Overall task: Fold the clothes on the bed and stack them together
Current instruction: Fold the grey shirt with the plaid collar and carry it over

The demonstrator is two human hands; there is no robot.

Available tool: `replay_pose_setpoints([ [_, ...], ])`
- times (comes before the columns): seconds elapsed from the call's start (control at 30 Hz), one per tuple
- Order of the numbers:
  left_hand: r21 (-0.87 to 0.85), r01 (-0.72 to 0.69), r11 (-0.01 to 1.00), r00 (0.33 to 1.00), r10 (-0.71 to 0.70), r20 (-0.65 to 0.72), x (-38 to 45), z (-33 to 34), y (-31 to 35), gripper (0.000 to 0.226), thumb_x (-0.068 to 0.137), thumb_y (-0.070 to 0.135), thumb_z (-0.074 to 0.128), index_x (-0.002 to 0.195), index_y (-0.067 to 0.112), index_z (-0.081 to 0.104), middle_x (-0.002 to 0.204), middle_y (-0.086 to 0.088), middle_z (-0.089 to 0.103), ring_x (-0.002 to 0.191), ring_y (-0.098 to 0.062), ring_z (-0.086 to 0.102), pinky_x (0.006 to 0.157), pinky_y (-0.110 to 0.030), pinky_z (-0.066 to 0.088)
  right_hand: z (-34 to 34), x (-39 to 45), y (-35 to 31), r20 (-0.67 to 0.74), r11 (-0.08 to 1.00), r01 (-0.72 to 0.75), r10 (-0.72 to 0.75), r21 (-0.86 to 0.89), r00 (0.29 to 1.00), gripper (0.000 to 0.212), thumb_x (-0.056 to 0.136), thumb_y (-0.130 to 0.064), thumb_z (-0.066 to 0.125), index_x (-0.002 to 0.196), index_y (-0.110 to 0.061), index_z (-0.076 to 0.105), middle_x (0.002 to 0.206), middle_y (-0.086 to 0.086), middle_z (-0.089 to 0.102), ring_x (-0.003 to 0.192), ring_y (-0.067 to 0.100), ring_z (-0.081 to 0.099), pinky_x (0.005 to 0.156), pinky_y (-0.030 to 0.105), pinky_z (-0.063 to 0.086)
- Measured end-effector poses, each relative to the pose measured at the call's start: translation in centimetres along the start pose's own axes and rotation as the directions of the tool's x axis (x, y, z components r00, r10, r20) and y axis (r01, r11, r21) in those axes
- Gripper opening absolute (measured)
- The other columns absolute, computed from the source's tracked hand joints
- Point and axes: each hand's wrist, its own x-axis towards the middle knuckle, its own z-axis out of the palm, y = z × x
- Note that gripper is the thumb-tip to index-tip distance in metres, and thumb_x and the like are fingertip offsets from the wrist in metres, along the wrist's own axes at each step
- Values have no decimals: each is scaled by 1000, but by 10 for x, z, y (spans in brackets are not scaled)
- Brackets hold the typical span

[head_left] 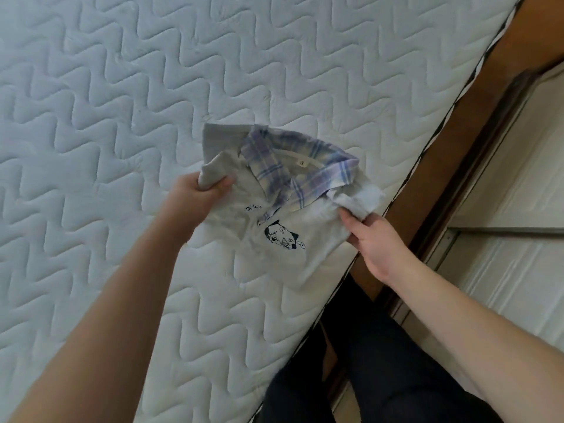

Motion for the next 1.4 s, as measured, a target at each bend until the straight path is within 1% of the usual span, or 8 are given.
replay_pose_setpoints([
  [0.17, -318, -31, 948, 994, -3, -106, -92, -13, 5, 9, 88, 24, 72, 89, 15, 76, 94, -3, 77, 88, -14, 73, 68, -18, 55, -3, -53, -48, 30, 965, 176, -174, -194, 984, 42, 70, -50, 76, 104, -26, 73, 109, -4, 74, 106, 14, 68, 92, 28, 52],
  [0.23, -431, 7, 902, 994, -54, -96, -123, -9, 8, 15, 83, 26, 74, 90, 13, 77, 100, -7, 76, 94, -19, 72, 74, -23, 57, -4, -79, -70, 37, 944, 233, -231, -231, 972, 38, 73, -51, 74, 102, -27, 75, 109, -3, 74, 107, 14, 68, 94, 30, 52],
  [0.4, -527, 8, 850, 998, -43, -55, -176, 7, 25, 21, 76, 30, 76, 91, 16, 79, 103, -12, 75, 94, -22, 72, 76, -27, 58, -21, -137, -121, 67, 855, 340, -342, -392, 937, 17, 89, -39, 68, 102, -32, 76, 103, -6, 75, 99, 7, 70, 78, 12, 52],
  [0.57, -503, -60, 862, 997, 24, -77, -204, 12, 64, 23, 70, 36, 77, 85, 20, 79, 94, -5, 77, 87, -15, 73, 67, -19, 56, -37, -189, -155, 18, 835, 351, -380, -423, 925, 15, 86, -43, 68, 97, -37, 76, 96, -7, 76, 83, 4, 71, 62, 12, 51],
  [0.7, -460, -121, 880, 992, 91, -87, -226, 5, 94, 13, 70, 37, 74, 77, 26, 79, 85, 0, 77, 77, -10, 73, 59, -17, 54, -38, -216, -166, 3, 851, 399, -424, -342, 906, 16, 89, -39, 68, 99, -31, 77, 101, -2, 76, 95, 13, 72, 72, 16, 53],
  [0.9, -387, -168, 907, 985, 137, -105, -242, -8, 119, 20, 68, 44, 76, 81, 29, 77, 88, -3, 77, 81, -17, 74, 64, -25, 58, -39, -241, -173, -24, 863, 435, -456, -257, 890, 12, 91, -30, 67, 97, -29, 78, 101, 1, 76, 95, 14, 72, 73, 16, 54],
  [1.1, -409, -133, 903, 991, 129, -38, -239, 0, 139, 16, 79, 37, 74, 89, 25, 76, 96, -4, 77, 86, -18, 74, 61, -21, 57, -52, -246, -190, -72, 854, 455, -486, -252, 871, 12, 89, -34, 69, 93, -26, 78, 96, 3, 77, 90, 18, 73, 69, 18, 55],
  [1.4, -387, -9, 922, 1000, 13, 9, -185, 59, 183, 20, 98, 30, 56, 99, 20, 73, 96, -2, 77, 88, -17, 74, 71, -33, 52, -89, -187, -230, -144, 834, 464, -520, -299, 842, 19, 89, -41, 68, 84, -26, 76, 84, -1, 76, 76, 12, 72, 59, 17, 54],
])
